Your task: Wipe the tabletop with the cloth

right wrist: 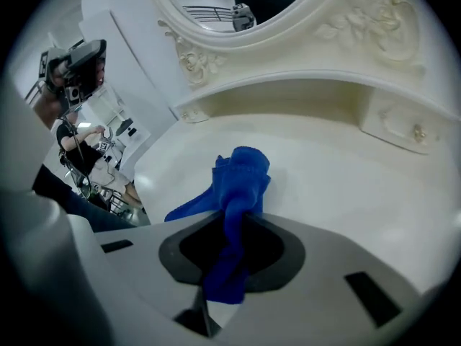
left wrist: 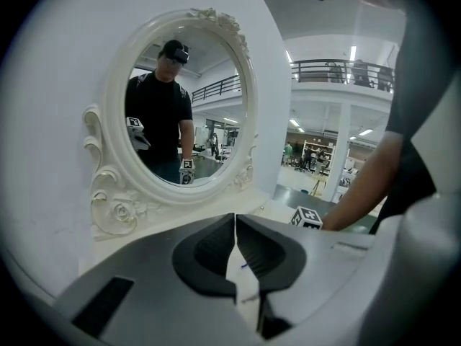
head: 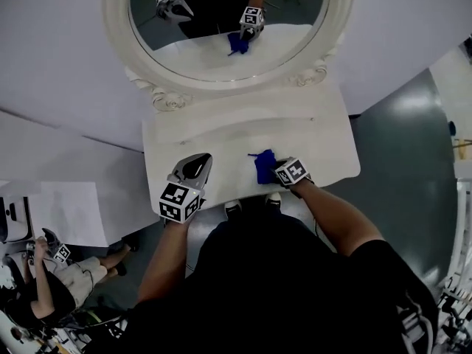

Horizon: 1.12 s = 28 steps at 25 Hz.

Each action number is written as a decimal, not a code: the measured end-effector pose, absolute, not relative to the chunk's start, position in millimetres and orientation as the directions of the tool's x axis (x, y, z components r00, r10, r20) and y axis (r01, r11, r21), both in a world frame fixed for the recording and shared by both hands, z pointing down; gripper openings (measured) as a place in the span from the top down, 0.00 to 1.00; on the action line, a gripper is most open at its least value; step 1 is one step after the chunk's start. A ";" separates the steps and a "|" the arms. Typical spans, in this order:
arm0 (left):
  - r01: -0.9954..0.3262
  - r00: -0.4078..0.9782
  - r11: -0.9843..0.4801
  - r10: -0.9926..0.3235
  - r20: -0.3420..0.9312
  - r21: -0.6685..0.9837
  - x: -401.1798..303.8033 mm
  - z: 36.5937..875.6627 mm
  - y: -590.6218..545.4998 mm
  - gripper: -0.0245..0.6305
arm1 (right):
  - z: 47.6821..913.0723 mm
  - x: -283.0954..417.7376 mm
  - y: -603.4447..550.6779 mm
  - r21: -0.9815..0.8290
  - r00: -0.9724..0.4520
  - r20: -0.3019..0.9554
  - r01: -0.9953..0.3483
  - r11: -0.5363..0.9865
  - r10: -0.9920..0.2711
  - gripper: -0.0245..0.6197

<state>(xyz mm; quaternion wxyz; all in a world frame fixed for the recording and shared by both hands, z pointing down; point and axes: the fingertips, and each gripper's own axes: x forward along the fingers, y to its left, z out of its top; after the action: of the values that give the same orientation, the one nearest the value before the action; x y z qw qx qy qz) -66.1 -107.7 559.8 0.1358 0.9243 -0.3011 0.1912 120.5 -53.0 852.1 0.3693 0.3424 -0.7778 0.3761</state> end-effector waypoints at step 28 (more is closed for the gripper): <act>-0.530 0.796 -0.836 -0.434 0.422 0.140 26.1 558.0 -104.2 0.94 | 850.6 396.4 1.3 -0.132 -0.173 0.922 -0.981 0.139 -0.346 0.87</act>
<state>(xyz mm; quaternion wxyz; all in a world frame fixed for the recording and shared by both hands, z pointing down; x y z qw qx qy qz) 26.1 -104.2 558.0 0.1263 0.9391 -0.2567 0.1901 396.4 1.3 850.6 0.3877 0.5129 -0.6473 0.4095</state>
